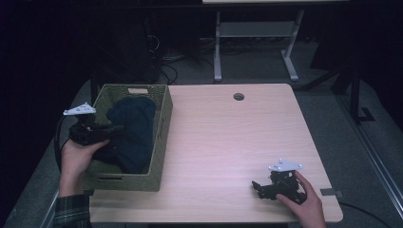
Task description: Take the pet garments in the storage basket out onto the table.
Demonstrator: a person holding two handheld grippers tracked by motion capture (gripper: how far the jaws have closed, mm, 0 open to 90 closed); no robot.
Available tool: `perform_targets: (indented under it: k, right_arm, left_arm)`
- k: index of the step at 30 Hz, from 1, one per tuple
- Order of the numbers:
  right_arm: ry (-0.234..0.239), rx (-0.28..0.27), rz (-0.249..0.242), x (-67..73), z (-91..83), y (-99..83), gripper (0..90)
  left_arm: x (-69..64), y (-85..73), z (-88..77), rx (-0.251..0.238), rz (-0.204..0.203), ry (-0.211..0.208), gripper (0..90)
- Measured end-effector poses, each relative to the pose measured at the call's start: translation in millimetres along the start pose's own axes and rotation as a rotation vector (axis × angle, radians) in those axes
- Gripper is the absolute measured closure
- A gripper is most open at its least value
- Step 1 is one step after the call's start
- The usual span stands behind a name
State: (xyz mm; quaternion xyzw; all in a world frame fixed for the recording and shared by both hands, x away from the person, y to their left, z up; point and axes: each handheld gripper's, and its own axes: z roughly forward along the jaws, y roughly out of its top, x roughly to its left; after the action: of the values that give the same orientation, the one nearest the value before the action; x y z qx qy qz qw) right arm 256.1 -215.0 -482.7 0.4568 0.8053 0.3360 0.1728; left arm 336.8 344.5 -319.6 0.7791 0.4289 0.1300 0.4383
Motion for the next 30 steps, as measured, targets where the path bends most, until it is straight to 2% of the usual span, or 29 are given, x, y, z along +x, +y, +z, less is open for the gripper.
perform_targets:
  k: [11, 18, 30]
  right_arm:
    - [0.0, 0.0, 0.001, 0.1, 0.1, 0.1, 0.4]
    - [0.0, 0.0, 0.002, 0.1, 0.1, 0.1, 0.4]
    - [-0.001, 0.0, 0.0, 0.0, 0.1, 0.1, 0.4]
  left_arm:
    - [-5.9, 15.4, -17.0, -0.077, 0.026, -0.011, 72.3]
    - [-14.8, 30.7, -25.6, -0.122, 0.047, -0.04, 72.3]
    - [-26.8, 51.5, -21.2, -0.15, 0.074, -0.081, 72.3]
